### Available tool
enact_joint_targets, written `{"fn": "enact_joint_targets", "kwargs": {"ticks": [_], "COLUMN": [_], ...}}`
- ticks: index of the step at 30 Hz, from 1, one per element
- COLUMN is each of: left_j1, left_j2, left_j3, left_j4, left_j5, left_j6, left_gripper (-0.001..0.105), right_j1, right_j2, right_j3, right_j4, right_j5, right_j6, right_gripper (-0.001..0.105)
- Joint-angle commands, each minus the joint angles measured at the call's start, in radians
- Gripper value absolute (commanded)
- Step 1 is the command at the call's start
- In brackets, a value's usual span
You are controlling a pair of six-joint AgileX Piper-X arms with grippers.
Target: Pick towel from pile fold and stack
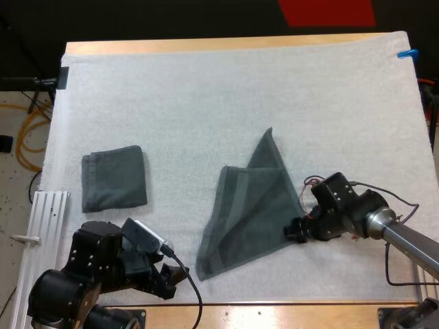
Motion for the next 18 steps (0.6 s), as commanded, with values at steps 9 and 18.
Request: {"fn": "enact_joint_targets", "kwargs": {"ticks": [9,18], "left_j1": [-0.002,-0.011], "left_j2": [-0.002,-0.002], "left_j3": [0.005,0.022], "left_j4": [-0.024,-0.032], "left_j5": [0.021,0.026], "left_j6": [-0.002,0.000], "left_gripper": [0.065,0.065], "right_j1": [-0.004,-0.004], "right_j2": [0.103,0.023], "right_j3": [-0.002,-0.002], "right_j4": [-0.037,0.017], "right_j5": [-0.042,0.020], "right_j6": [0.041,0.018], "right_gripper": [0.024,0.000]}}
